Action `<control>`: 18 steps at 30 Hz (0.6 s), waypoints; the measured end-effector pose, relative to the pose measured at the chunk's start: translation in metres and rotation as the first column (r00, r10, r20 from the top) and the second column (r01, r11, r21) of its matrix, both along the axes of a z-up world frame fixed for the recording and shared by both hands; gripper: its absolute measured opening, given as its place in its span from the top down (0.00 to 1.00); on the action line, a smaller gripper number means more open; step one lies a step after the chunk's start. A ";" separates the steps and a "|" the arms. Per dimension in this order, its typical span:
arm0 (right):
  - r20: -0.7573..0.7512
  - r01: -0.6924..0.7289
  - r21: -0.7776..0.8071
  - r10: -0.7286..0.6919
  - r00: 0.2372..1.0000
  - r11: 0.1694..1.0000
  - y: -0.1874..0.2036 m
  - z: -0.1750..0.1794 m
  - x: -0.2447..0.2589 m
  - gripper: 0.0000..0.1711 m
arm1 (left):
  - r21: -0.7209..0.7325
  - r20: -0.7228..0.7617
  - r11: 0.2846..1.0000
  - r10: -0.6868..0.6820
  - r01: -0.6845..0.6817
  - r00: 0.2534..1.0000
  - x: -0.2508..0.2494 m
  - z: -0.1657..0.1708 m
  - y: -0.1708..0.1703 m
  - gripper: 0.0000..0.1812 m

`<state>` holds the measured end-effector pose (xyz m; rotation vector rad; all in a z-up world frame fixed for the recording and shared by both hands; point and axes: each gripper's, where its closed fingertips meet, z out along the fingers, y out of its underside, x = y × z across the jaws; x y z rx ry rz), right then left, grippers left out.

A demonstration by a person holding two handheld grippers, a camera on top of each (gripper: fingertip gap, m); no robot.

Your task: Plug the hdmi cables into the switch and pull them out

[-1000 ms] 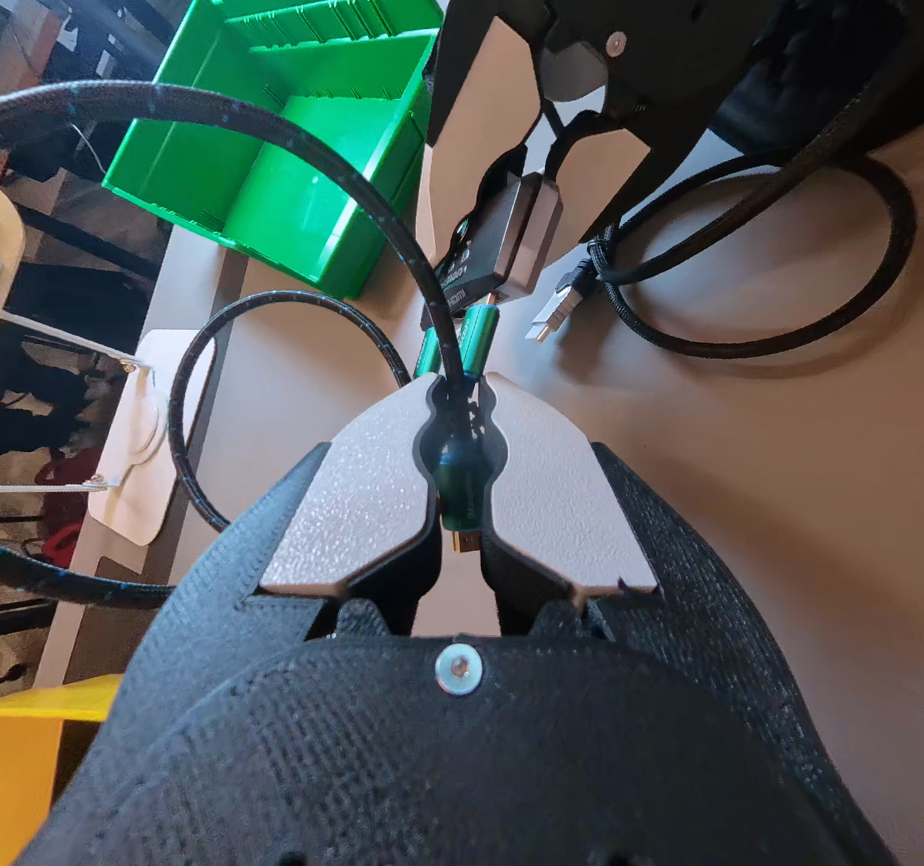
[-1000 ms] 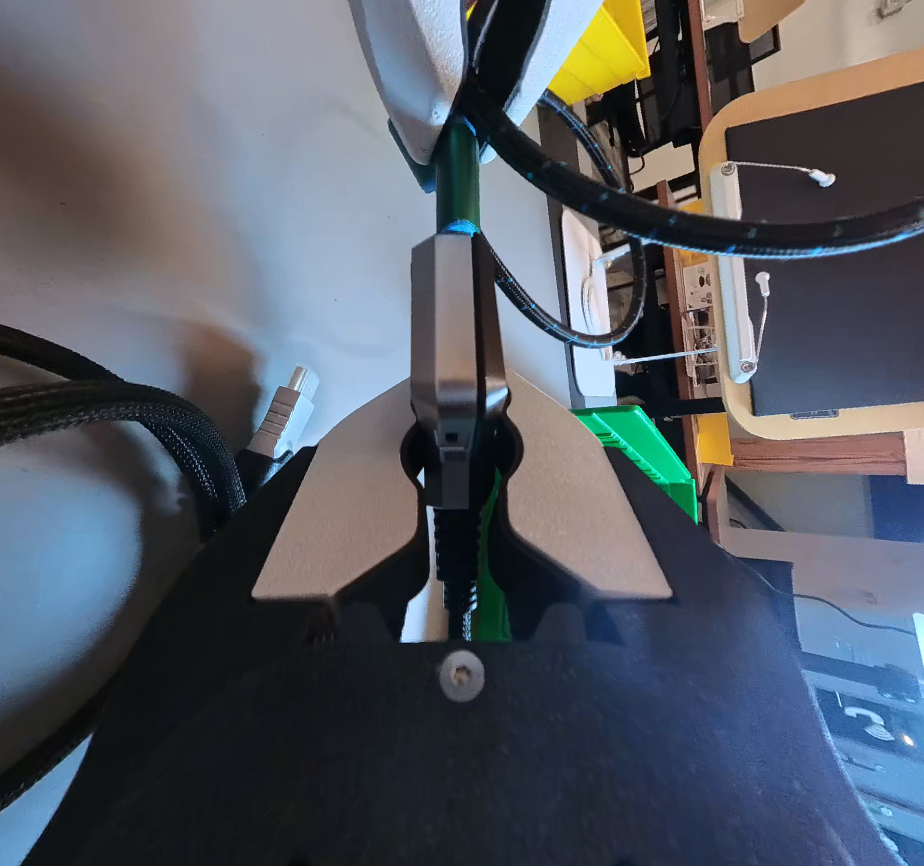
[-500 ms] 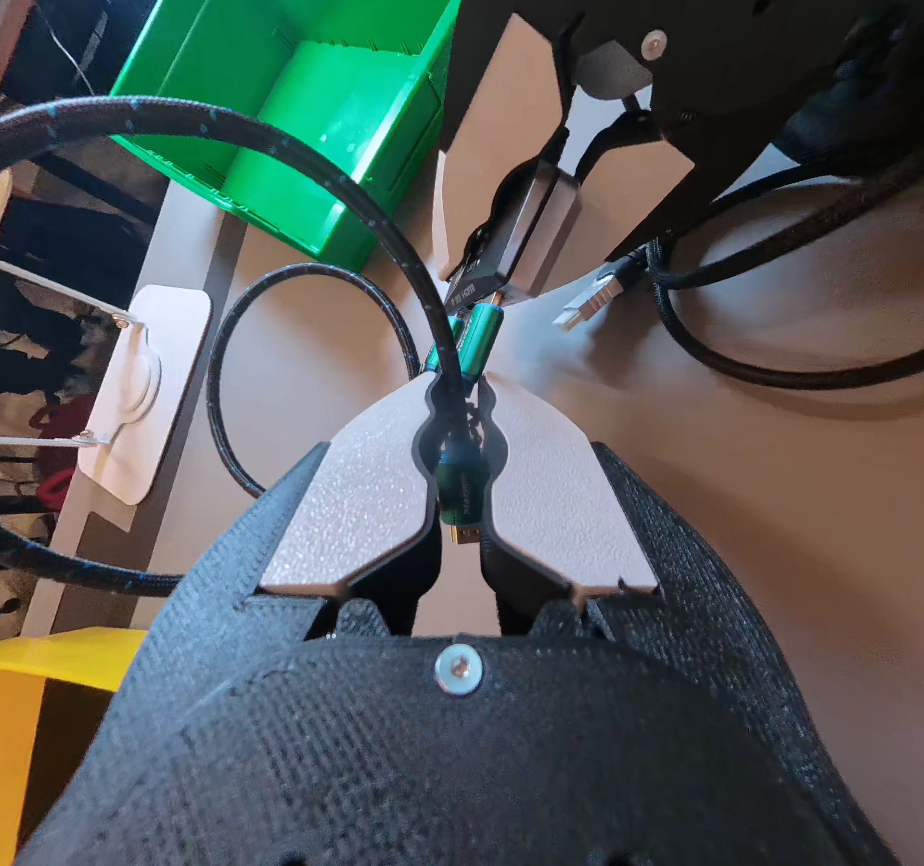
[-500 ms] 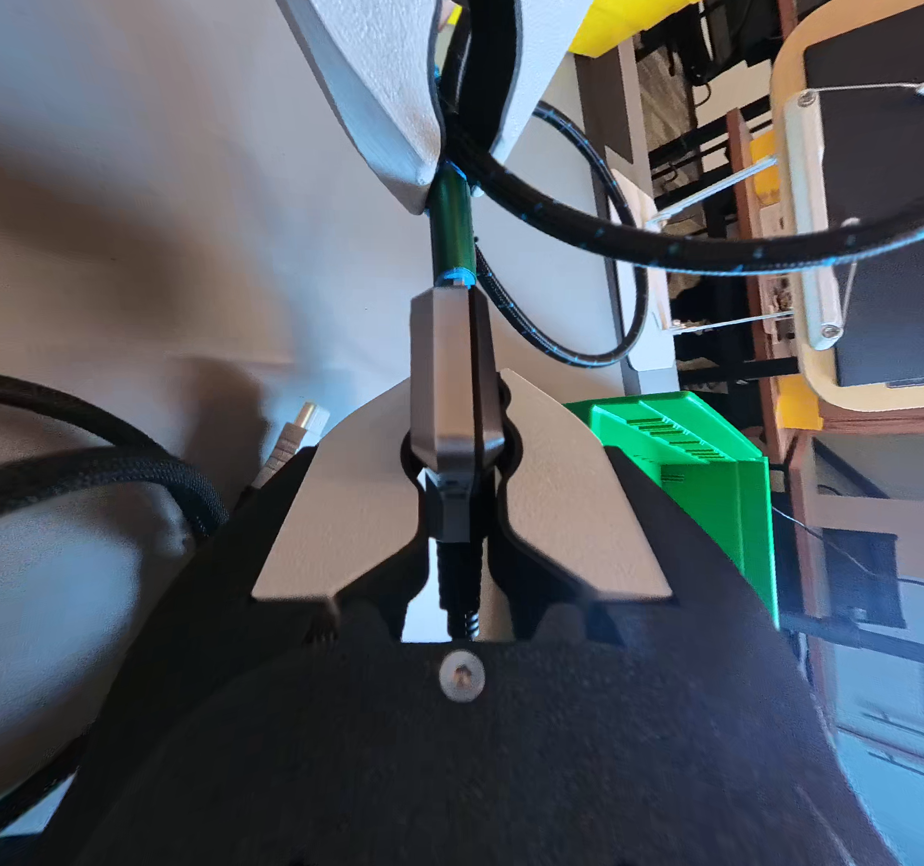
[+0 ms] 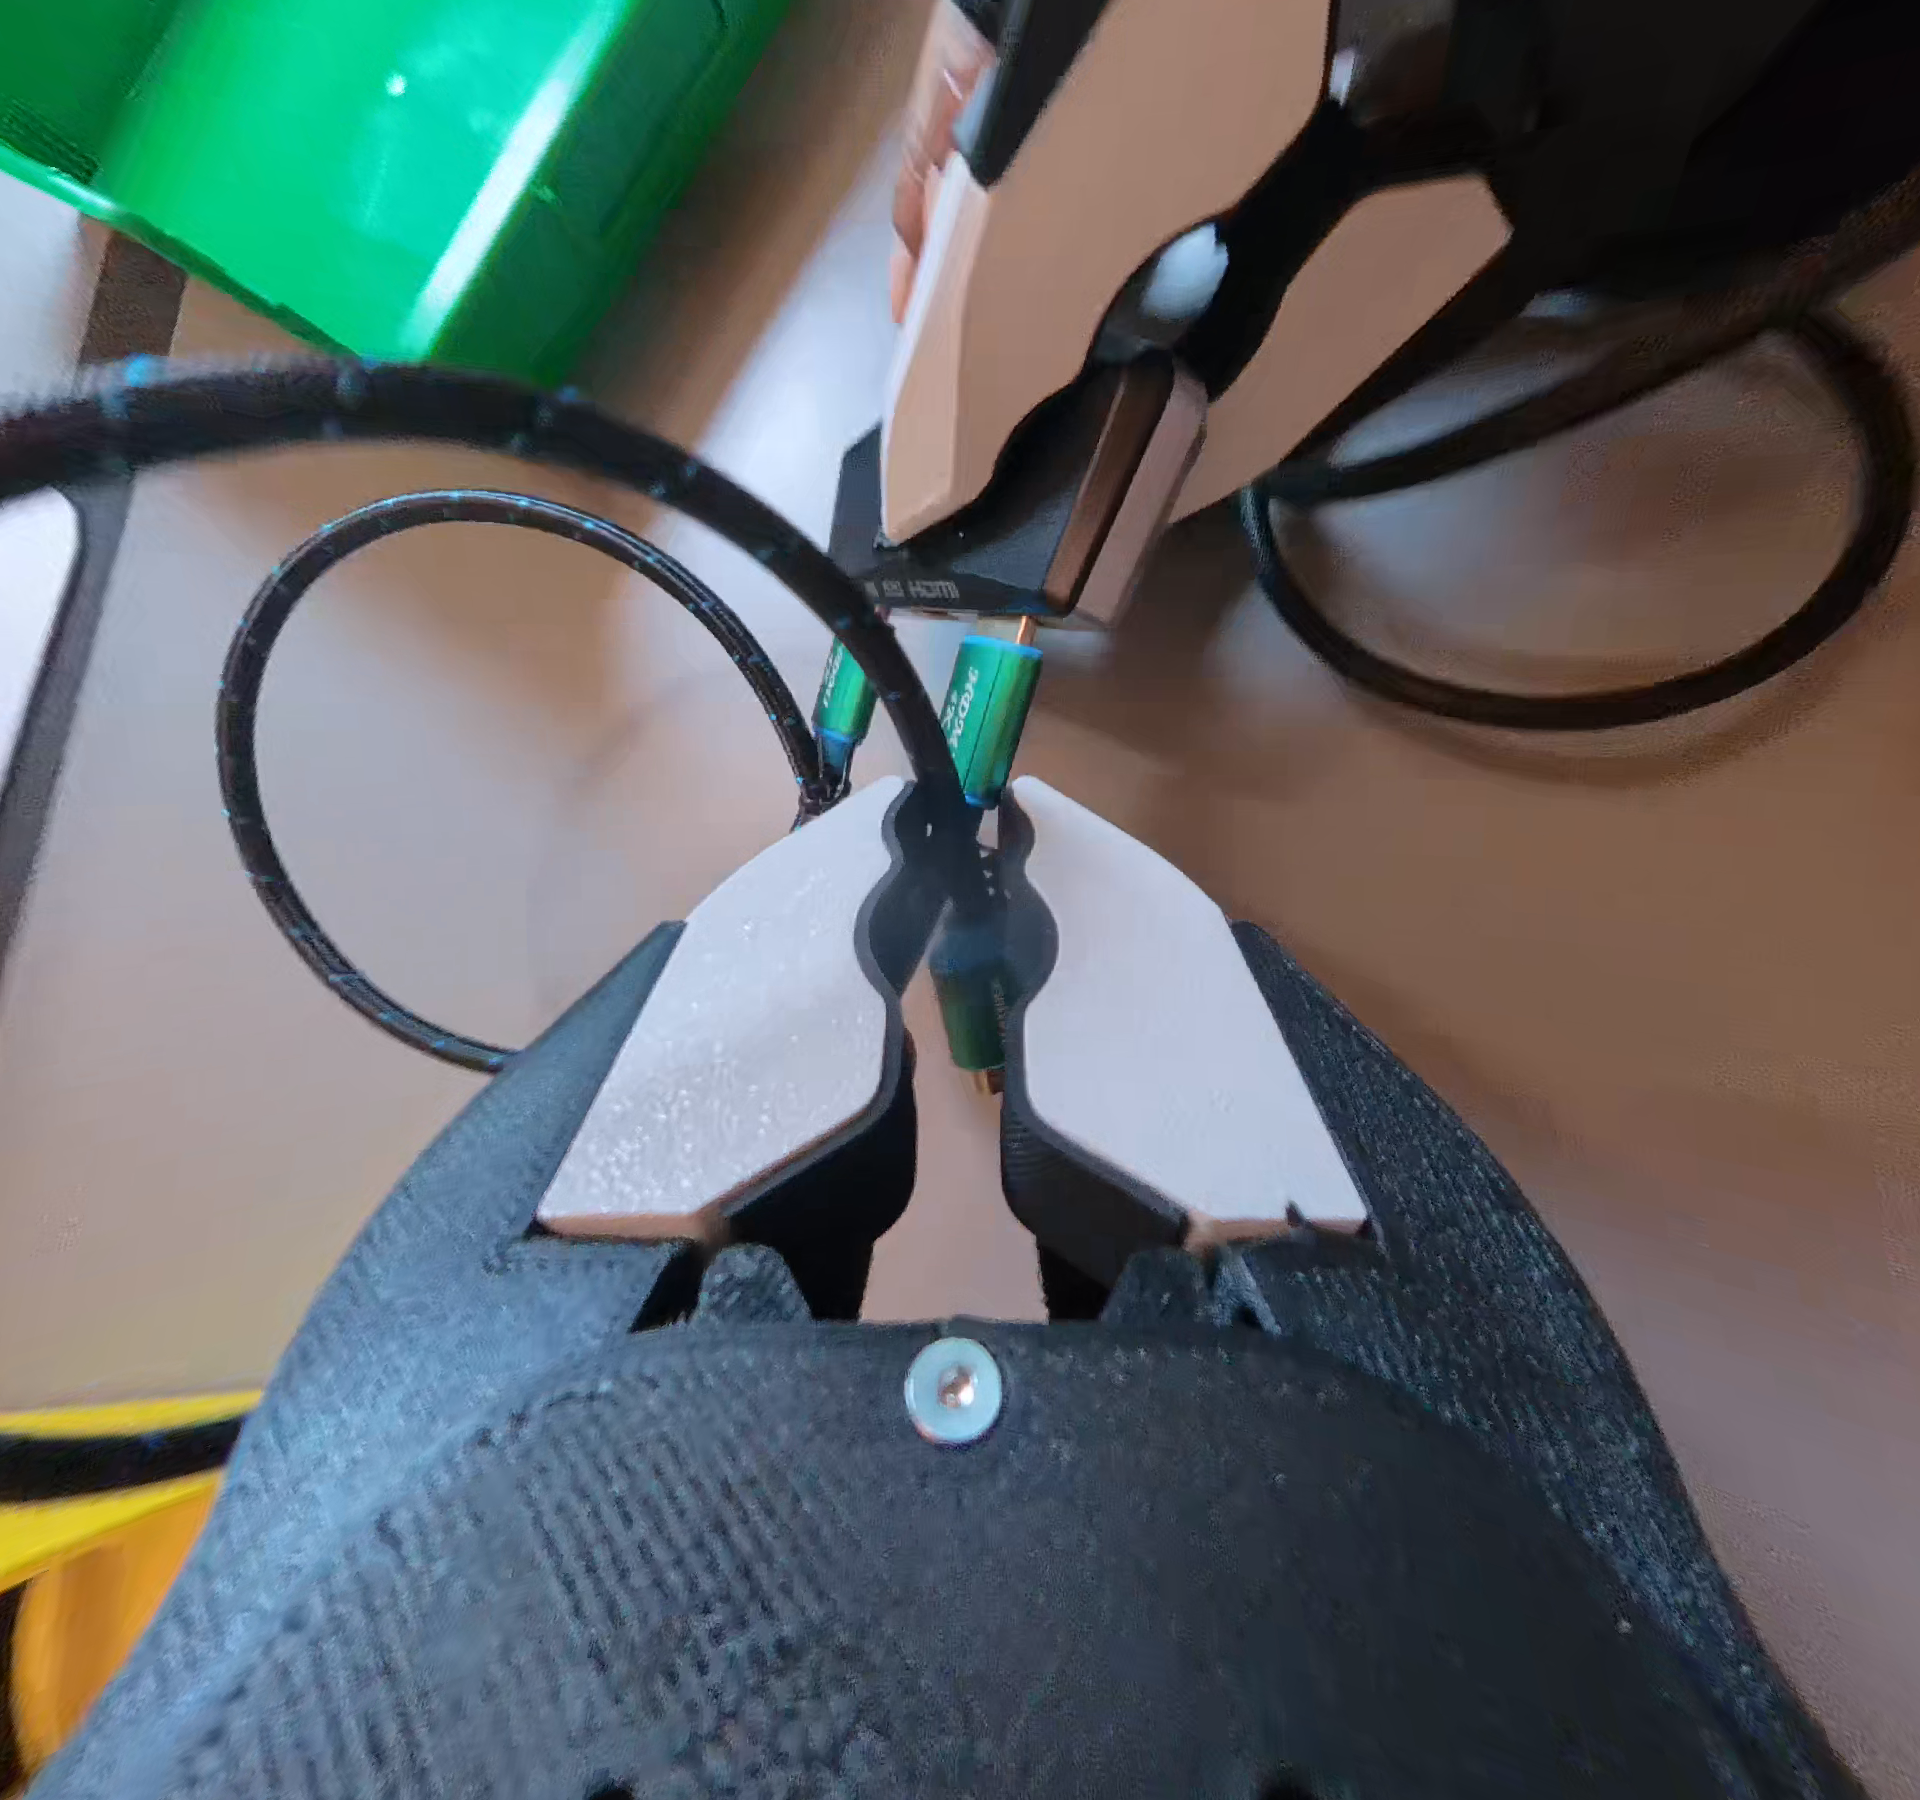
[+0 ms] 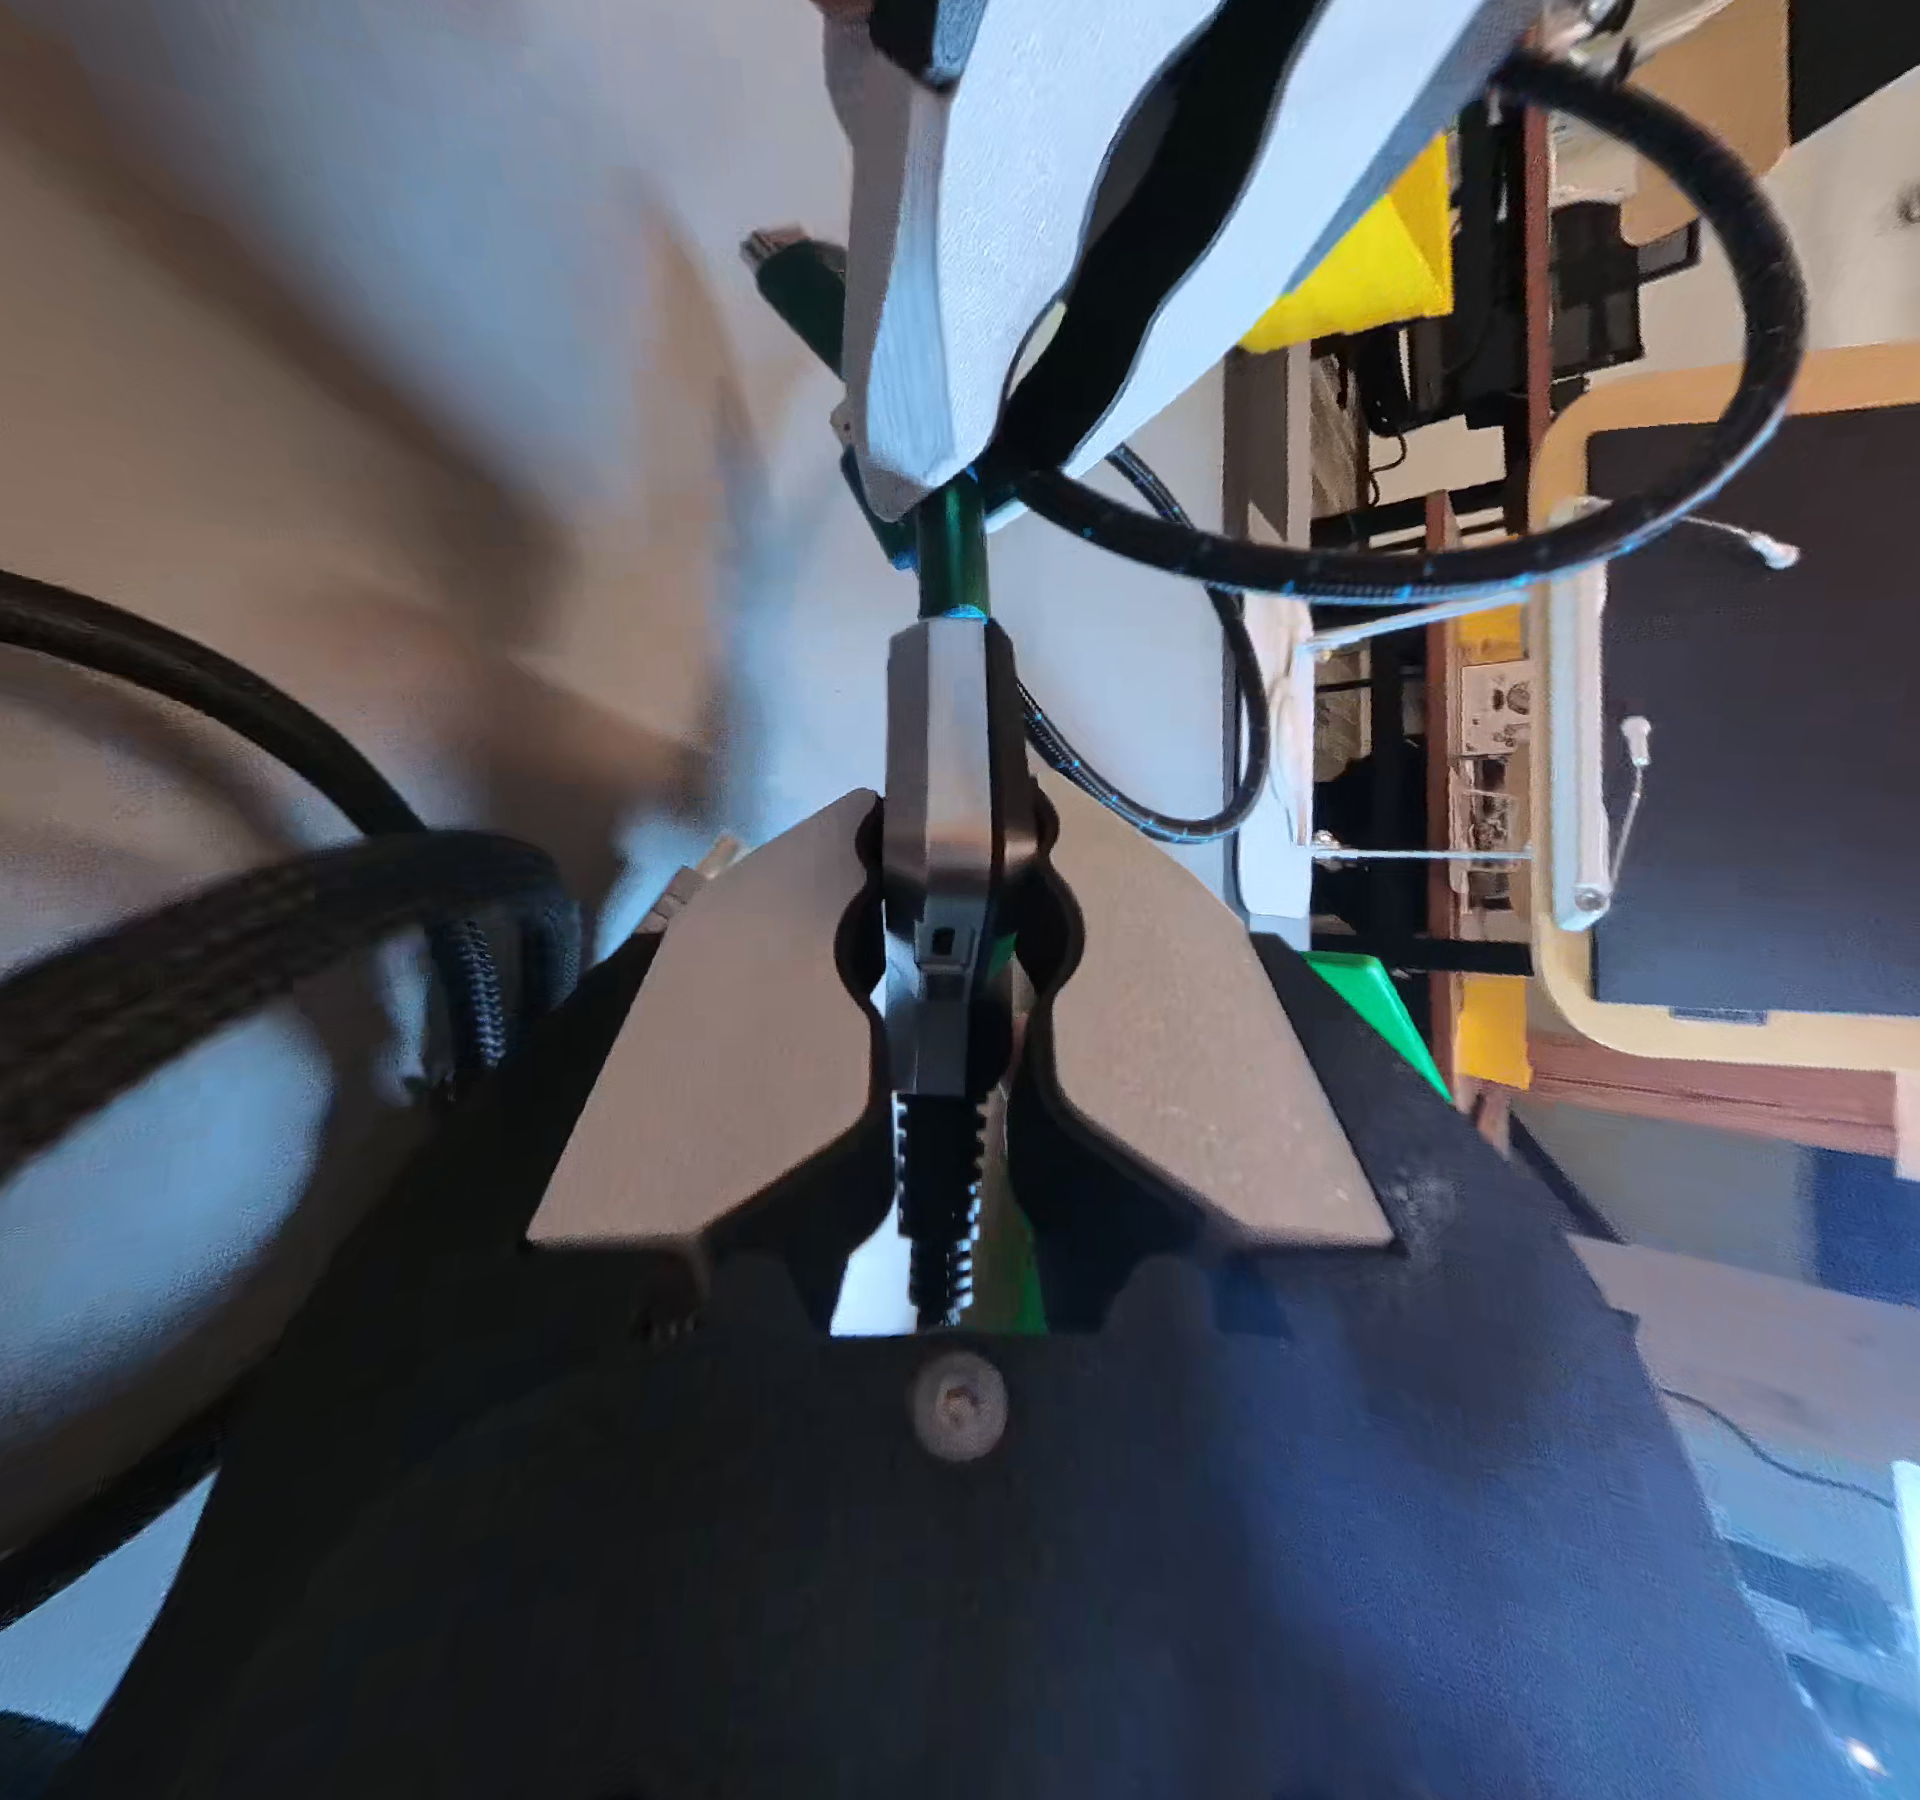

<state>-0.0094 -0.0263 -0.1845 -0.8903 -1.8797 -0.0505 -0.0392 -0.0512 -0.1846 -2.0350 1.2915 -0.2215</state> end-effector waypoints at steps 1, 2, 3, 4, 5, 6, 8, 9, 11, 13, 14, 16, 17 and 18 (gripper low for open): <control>-0.017 0.002 -0.005 -0.002 1.000 1.000 0.002 0.004 0.000 0.87 | -0.005 0.058 1.000 0.011 -0.011 0.998 0.001 0.006 0.002 0.93; -0.020 -0.004 0.004 0.004 1.000 1.000 0.003 0.005 0.000 0.88 | -0.002 0.064 1.000 0.015 -0.015 0.998 0.001 0.008 0.004 0.93; -0.014 -0.014 0.007 0.014 1.000 1.000 0.001 0.004 -0.001 0.88 | -0.004 0.044 1.000 0.007 -0.007 0.999 0.001 0.007 0.003 0.93; -0.009 -0.023 -0.004 0.022 1.000 1.000 0.000 0.001 -0.001 0.88 | -0.011 0.035 1.000 -0.005 0.006 0.999 0.001 0.004 0.001 0.93; -0.005 -0.029 -0.024 0.029 1.000 0.999 -0.001 -0.001 0.000 0.88 | -0.033 0.053 0.999 -0.011 0.013 0.999 0.002 0.002 -0.001 0.93; -0.004 -0.034 -0.041 0.034 0.999 0.999 -0.002 -0.002 0.000 0.88 | -0.052 0.072 0.998 -0.016 0.019 0.997 0.003 0.001 -0.002 0.93; -0.019 -0.038 -0.091 0.036 0.999 0.995 -0.002 -0.001 0.000 0.88 | -0.033 0.066 0.999 -0.020 0.022 0.998 0.005 0.004 -0.001 0.94; -0.035 -0.045 -0.125 0.041 0.999 0.991 -0.002 0.001 0.001 0.88 | -0.022 0.081 0.999 -0.025 0.027 0.996 0.007 0.007 -0.002 0.94; -0.006 -0.056 -0.163 0.056 0.998 0.985 -0.006 -0.003 0.001 0.88 | -0.026 0.083 0.999 -0.038 0.040 0.996 0.008 0.009 -0.003 0.94; 0.058 -0.054 -0.145 0.063 0.996 0.988 -0.008 -0.014 0.001 0.88 | -0.015 -0.012 0.998 -0.066 0.065 0.998 0.009 -0.003 -0.005 0.94; 0.071 -0.050 -0.144 0.061 0.996 0.988 -0.008 -0.018 0.001 0.88 | -0.014 -0.063 0.997 -0.081 0.080 0.995 0.009 -0.009 -0.008 0.94; 0.066 -0.031 -0.138 0.040 0.997 0.990 -0.006 -0.017 0.001 0.87 | -0.015 -0.069 0.997 -0.072 0.071 0.995 0.008 -0.009 -0.007 0.94; 0.063 -0.027 -0.131 0.035 0.997 0.991 -0.005 -0.014 0.000 0.87 | -0.017 -0.061 0.998 -0.067 0.066 0.996 0.008 -0.007 -0.006 0.94; 0.065 -0.028 -0.132 0.037 0.997 0.991 -0.006 -0.014 -0.001 0.87 | -0.026 -0.060 0.997 -0.069 0.067 0.996 0.007 -0.006 -0.007 0.94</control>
